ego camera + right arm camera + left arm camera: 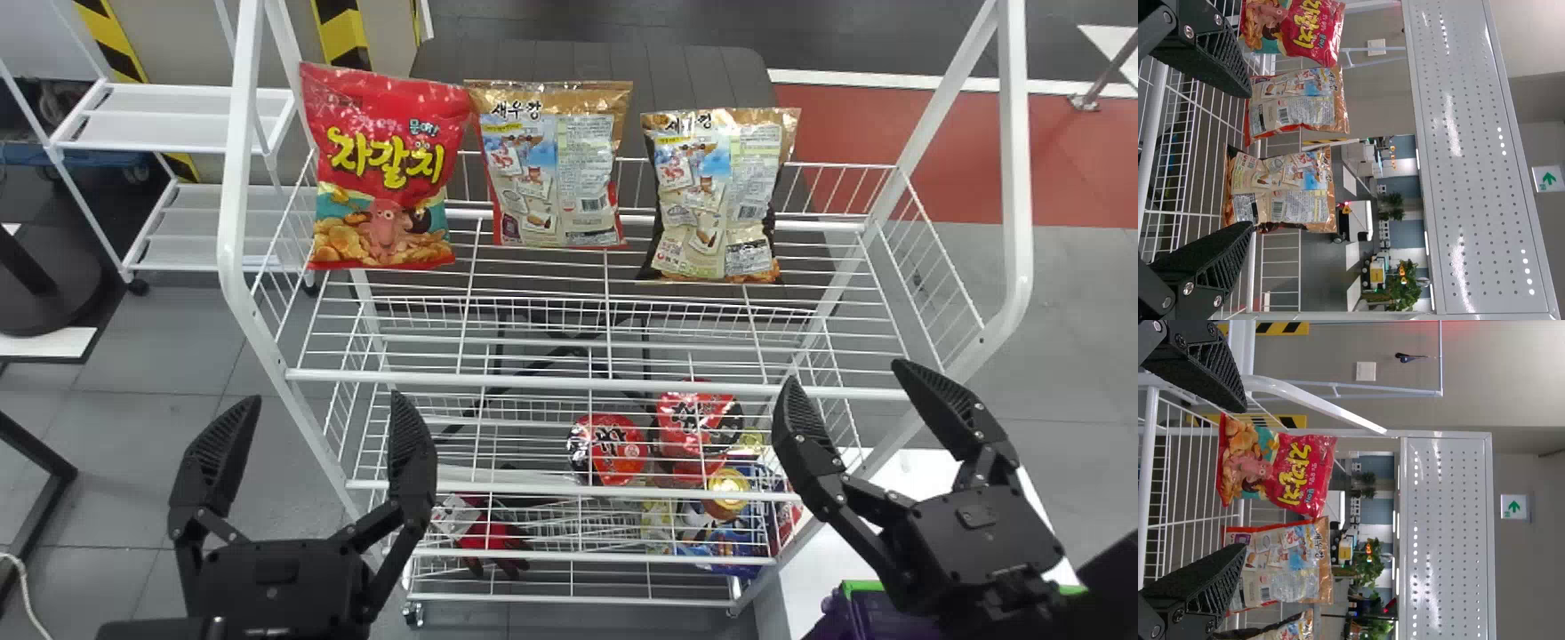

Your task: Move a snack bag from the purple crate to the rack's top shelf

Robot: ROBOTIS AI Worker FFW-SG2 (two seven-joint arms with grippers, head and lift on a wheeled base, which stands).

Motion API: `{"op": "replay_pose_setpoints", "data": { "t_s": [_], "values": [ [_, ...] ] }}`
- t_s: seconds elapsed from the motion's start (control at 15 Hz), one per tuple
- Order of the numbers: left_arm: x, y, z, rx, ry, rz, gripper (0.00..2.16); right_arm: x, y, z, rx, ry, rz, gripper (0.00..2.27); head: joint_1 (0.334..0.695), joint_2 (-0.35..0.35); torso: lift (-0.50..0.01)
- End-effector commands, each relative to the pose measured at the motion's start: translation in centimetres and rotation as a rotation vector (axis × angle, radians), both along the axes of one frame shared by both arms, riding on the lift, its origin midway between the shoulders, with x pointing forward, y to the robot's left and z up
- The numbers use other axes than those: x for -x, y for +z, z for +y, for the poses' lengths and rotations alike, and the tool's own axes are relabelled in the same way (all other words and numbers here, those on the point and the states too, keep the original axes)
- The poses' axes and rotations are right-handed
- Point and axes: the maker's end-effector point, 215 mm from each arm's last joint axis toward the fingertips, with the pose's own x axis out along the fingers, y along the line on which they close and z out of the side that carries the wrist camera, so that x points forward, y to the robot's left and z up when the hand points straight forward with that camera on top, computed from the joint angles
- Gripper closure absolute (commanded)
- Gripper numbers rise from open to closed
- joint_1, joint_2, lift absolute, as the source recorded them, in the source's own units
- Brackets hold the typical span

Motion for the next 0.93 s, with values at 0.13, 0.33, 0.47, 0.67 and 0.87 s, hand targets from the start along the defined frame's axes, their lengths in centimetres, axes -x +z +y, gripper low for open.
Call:
{"op": "replay_pose_setpoints", "data": {
  "t_s": [0.13, 0.33, 0.47, 0.67, 0.87],
  "values": [
    [-0.1, 0.0, 0.0, -0.002, 0.000, 0.002, 0.09, -0.3, 0.7, -0.5, 0.019, 0.014, -0.012, 0.14, 0.695, -0.041, 0.000],
    [-0.3, -0.4, -0.2, -0.003, -0.003, 0.011, 0.09, -0.4, 0.3, -0.6, 0.031, 0.049, 0.016, 0.14, 0.695, -0.039, 0.000],
    [-0.3, -0.3, -0.2, -0.003, -0.003, 0.009, 0.09, -0.4, 0.5, -0.8, 0.024, 0.054, 0.011, 0.15, 0.695, -0.046, 0.000],
    [-0.3, -0.5, -0.2, -0.004, -0.003, 0.012, 0.09, -0.6, -0.4, -1.1, 0.013, 0.039, 0.052, 0.15, 0.695, -0.055, -0.011],
    [-0.4, -0.4, -0.2, -0.005, -0.003, 0.012, 0.09, -0.7, -0.7, -1.2, 0.004, 0.028, 0.066, 0.15, 0.695, -0.061, -0.023]
  ]
}}
